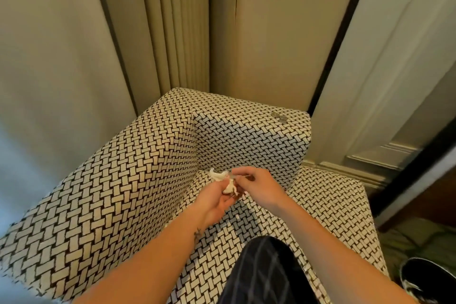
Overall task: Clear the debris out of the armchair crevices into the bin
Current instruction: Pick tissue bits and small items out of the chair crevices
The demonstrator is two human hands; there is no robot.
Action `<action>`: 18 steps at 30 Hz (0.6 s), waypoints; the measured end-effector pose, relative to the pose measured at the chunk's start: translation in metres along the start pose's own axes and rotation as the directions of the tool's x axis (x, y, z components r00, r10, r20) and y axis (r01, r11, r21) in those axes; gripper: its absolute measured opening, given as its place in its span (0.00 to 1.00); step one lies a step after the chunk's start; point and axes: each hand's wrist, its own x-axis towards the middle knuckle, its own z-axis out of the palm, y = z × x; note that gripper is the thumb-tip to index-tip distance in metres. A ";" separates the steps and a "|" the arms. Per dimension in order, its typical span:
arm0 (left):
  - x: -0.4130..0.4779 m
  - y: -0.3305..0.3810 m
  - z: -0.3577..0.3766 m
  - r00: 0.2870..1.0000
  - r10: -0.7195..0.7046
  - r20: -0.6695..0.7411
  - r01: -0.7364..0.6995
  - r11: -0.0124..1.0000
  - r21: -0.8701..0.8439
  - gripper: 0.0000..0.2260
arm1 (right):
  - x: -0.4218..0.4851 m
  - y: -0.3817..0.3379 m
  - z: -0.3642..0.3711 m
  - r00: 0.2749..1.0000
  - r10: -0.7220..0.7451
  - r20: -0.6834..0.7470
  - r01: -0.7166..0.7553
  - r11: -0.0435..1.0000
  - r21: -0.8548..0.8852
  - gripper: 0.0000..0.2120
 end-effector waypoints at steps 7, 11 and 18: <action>0.024 0.050 0.087 0.999 0.031 0.030 -0.031 1.000 -0.001 0.11 | 0.027 -0.027 -0.070 0.990 -0.073 -0.121 0.071 0.997 -0.020 0.13; 0.037 0.074 0.127 0.995 0.091 0.042 -0.091 0.996 -0.024 0.11 | 0.045 -0.037 -0.103 0.956 -0.143 -0.257 0.135 0.990 -0.048 0.15; 0.068 0.093 0.170 0.985 0.171 0.015 -0.171 0.985 -0.028 0.09 | 0.090 -0.038 -0.144 0.908 -0.180 -0.378 0.137 0.981 -0.136 0.18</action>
